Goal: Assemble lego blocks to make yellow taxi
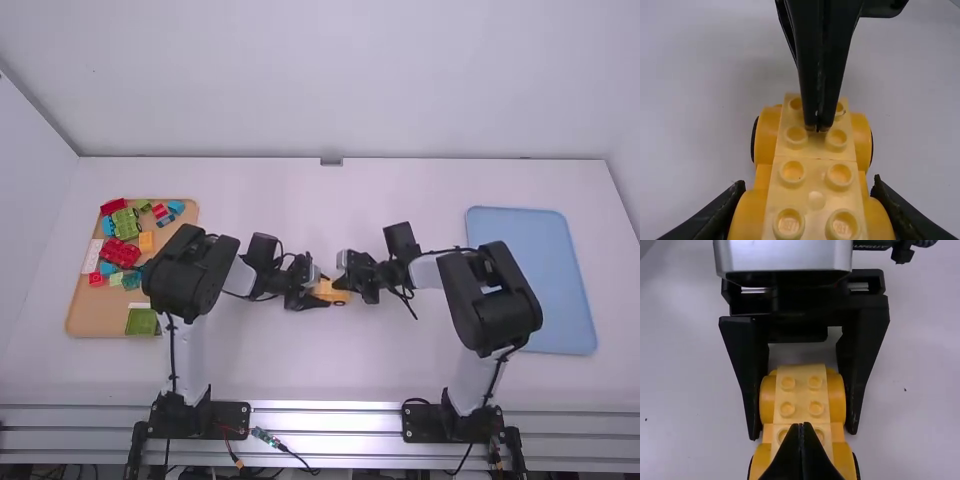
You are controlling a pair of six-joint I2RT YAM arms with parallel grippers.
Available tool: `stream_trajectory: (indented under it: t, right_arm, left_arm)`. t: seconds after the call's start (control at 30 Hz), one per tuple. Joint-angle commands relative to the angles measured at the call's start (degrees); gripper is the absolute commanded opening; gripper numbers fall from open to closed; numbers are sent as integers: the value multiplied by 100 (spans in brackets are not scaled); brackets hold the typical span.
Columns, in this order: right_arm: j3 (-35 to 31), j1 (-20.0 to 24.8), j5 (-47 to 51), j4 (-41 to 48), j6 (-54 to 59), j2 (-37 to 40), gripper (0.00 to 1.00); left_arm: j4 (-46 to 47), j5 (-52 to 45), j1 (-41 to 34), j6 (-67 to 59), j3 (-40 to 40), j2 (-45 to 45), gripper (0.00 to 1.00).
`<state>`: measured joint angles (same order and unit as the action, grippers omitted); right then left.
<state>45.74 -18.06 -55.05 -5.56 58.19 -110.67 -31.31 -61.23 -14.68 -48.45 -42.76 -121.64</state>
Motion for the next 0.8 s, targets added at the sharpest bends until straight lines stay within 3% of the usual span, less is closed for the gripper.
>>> stream_trajectory:
  t: [0.0,0.1,0.17,0.2,0.23,0.27,0.3,0.43,0.57,0.77]
  right_arm:
    - [59,-61,656,269,-4,-162,0]
    - [326,57,538,717,7,450,0]
    - [444,87,581,922,2,787,13]
    - [557,125,688,1106,-127,1080,51]
    - [584,136,734,1141,-170,1143,58]
    - [699,173,1016,1320,-402,1388,92]
    - [778,208,1300,1464,-562,1552,99]
    - [907,306,2549,1961,-1335,2070,99]
    - [896,308,3311,2371,-1921,2328,99]
    - [894,302,3742,2715,-2371,2328,99]
  left_arm:
    - [61,332,-107,411,-17,-190,43]
    - [70,393,-107,407,7,-190,47]
    - [85,389,-107,409,7,-190,50]
    - [87,391,-107,411,7,-190,53]
    - [87,391,-107,409,7,-190,53]
    - [90,389,-107,409,7,-190,54]
    - [92,391,-101,411,0,-190,55]
    - [79,398,-107,409,-9,-190,62]
    - [131,791,-107,623,-31,-175,87]
    - [695,992,-103,599,-31,295,99]
